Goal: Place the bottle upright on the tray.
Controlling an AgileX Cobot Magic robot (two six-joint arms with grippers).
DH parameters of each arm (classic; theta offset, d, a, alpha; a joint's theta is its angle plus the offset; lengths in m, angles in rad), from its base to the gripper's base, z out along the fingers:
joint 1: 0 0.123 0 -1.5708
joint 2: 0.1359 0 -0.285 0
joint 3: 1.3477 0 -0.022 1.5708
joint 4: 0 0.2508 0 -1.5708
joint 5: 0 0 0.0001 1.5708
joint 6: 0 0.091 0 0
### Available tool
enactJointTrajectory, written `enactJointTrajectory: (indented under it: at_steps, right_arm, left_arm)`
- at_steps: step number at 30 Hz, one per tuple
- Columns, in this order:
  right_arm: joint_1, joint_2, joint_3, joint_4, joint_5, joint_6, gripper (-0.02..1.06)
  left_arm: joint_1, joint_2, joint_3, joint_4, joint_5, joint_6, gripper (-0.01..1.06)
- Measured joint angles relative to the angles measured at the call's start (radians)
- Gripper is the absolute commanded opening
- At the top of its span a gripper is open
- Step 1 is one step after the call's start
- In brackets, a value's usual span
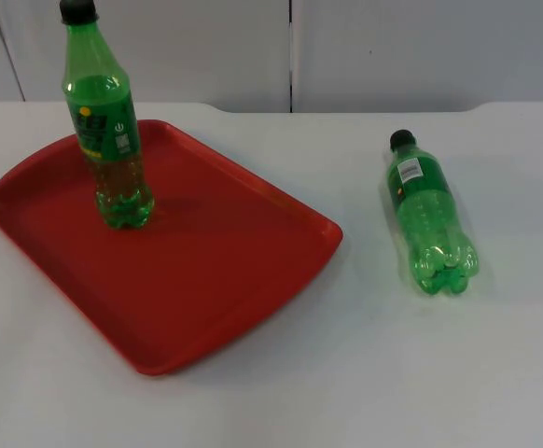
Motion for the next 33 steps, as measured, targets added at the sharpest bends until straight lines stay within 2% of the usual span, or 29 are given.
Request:
enactJointTrajectory:
  at_steps: [4, 12, 19, 24, 25, 28, 33]
  right_arm:
    - [0.0, 0.0, 0.0, 0.0, 0.0, 0.0, 1.05]
    - [0.0, 0.0, 0.0, 0.0, 0.0, 0.0, 1.05]
    - [0.0, 0.0, 0.0, 0.0, 0.0, 0.0, 1.05]
    - [0.0, 0.0, 0.0, 0.0, 0.0, 0.0, 1.05]
    - [0.0, 0.0, 0.0, 0.0, 0.0, 0.0, 1.05]
    - [0.0, 0.0, 0.0, 0.0, 0.0, 0.0, 1.05]
    - [0.0, 0.0, 0.0, 0.0, 0.0, 0.0, 1.05]
  left_arm:
    - [-0.019, 0.0, -0.014, -0.068, 0.038, 0.021, 1.05]
    - [-0.116, -0.035, -0.057, -0.218, 0.125, 0.191, 1.05]
    - [-0.15, -0.133, -0.061, -0.279, 0.188, 0.299, 1.05]
    - [-0.15, -0.248, -0.061, -0.474, 0.283, 0.51, 1.05]
    - [-0.15, -0.248, -0.061, -0.474, 0.283, 0.51, 1.05]
    - [-0.15, -0.313, -0.061, -0.591, 0.344, 0.668, 1.05]
    - [-0.15, -0.394, -0.061, -0.673, 0.435, 0.779, 1.05]
